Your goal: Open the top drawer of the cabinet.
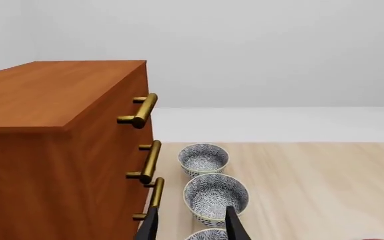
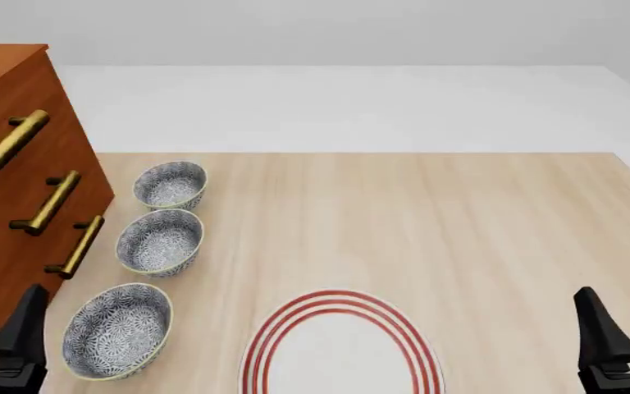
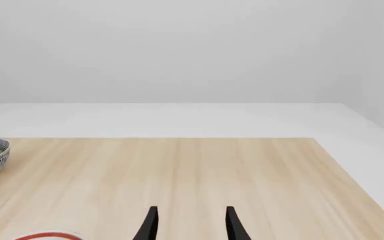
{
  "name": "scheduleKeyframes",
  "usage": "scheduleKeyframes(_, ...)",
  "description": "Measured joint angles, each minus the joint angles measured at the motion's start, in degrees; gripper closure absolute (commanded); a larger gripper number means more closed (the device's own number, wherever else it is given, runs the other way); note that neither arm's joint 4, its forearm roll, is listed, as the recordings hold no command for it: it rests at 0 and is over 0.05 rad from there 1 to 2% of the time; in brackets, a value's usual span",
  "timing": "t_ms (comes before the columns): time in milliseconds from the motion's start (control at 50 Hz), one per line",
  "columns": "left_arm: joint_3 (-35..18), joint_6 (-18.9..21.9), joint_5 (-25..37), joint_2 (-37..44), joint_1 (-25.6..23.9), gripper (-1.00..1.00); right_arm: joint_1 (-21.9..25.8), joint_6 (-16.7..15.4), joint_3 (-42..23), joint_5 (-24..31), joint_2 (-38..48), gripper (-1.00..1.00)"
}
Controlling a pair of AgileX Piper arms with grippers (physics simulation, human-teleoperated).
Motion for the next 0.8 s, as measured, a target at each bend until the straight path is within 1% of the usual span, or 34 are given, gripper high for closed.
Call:
scheduleKeyframes(280,-1.08,2.93,-0.21,-0.02,0.48,-1.0,0.0,0.0,0.0,0.0,0.01,-1.0)
scheduleKeyframes(800,-3.72,15.84,-2.92,-0.06,2.1,-1.0,0.0,0.01,0.0,0.0,0.01,-1.0)
